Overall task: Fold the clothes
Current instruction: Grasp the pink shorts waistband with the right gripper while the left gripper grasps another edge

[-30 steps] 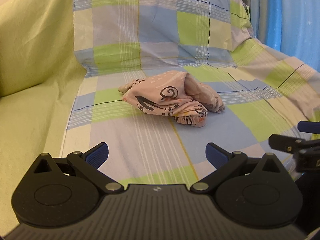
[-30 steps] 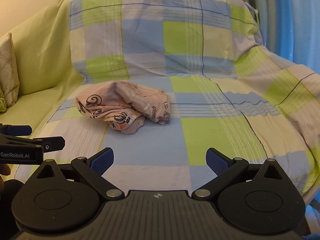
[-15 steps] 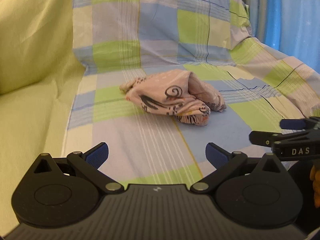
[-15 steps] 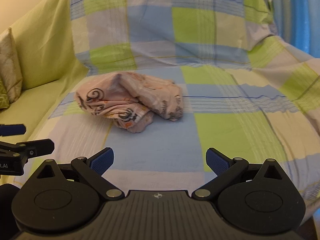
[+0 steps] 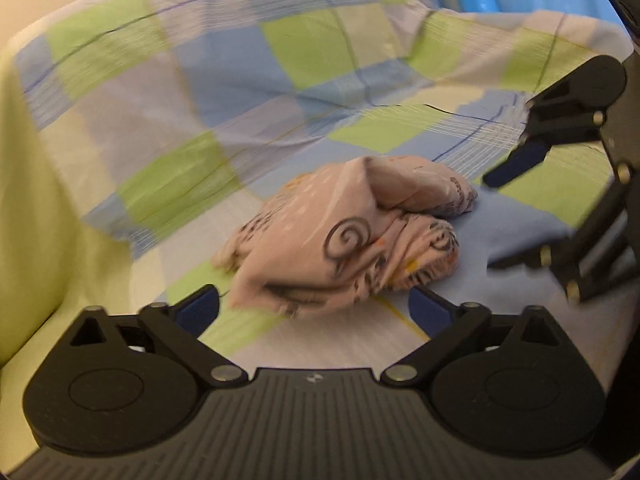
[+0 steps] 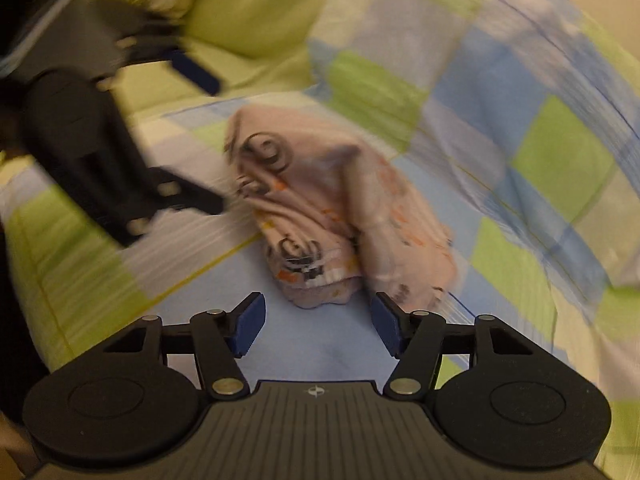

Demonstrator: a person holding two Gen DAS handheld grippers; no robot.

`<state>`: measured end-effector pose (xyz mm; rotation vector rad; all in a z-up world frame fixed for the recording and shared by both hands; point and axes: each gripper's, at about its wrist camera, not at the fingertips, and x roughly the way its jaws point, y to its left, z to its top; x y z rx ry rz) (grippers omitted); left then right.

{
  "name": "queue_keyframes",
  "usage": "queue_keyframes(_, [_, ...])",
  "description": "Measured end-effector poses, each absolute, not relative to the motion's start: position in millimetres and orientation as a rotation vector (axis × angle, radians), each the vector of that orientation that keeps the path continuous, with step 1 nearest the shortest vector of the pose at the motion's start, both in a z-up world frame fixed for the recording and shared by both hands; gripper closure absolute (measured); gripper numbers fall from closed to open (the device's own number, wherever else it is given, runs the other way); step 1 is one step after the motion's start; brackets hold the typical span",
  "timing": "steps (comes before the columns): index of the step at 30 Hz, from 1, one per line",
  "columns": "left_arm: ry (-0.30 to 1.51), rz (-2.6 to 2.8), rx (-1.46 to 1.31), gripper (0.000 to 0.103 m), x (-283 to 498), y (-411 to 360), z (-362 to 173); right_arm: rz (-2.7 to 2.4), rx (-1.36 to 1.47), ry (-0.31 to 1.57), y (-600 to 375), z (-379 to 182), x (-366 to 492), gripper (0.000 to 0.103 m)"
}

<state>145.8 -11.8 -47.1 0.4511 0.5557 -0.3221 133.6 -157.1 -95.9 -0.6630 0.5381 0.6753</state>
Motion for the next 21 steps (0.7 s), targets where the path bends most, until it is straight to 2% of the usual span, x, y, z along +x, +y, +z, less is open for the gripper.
queue_keyframes(1, [0.564,-0.337,0.433,0.028,155,-13,-48,0.685,-0.687,0.52,-152,-100,136,0.043])
queue_keyframes(2, [0.573,-0.352,0.415,0.044,164,-14,-49,0.695,-0.711,0.502,-148,-105,138,0.043])
queue_keyframes(3, [0.582,-0.366,0.398,0.056,173,-15,-51,0.705,-0.734,0.484,-143,-109,141,0.043])
queue_keyframes(4, [0.591,-0.373,0.373,0.062,182,-14,-51,0.699,-0.764,0.457,-137,-114,142,0.043])
queue_keyframes(5, [0.593,-0.372,0.354,0.064,190,-13,-50,0.693,-0.797,0.435,-131,-121,145,0.043])
queue_keyframes(7, [0.582,-0.36,0.348,0.065,199,-11,-45,0.685,-0.819,0.429,-124,-129,154,0.049])
queue_keyframes(8, [0.578,-0.355,0.345,0.063,201,-10,-42,0.684,-0.781,0.453,-124,-127,159,0.066])
queue_keyframes(9, [0.575,-0.351,0.342,0.062,202,-9,-39,0.683,-0.739,0.479,-125,-125,164,0.088])
queue_keyframes(10, [0.572,-0.347,0.338,0.06,200,-7,-36,0.688,-0.682,0.494,-132,-117,164,0.089])
queue_keyframes(12, [0.552,-0.324,0.339,0.039,191,-3,-30,0.697,-0.565,0.52,-147,-102,162,0.091])
queue_keyframes(14, [0.516,-0.307,0.338,0.028,174,3,-23,0.704,-0.447,0.545,-162,-87,160,0.092])
queue_keyframes(15, [0.497,-0.303,0.335,0.026,163,6,-19,0.707,-0.389,0.557,-170,-80,159,0.092])
queue_keyframes(21, [0.385,-0.362,0.321,0.026,89,8,8,0.765,-0.105,0.575,-209,-21,139,0.092])
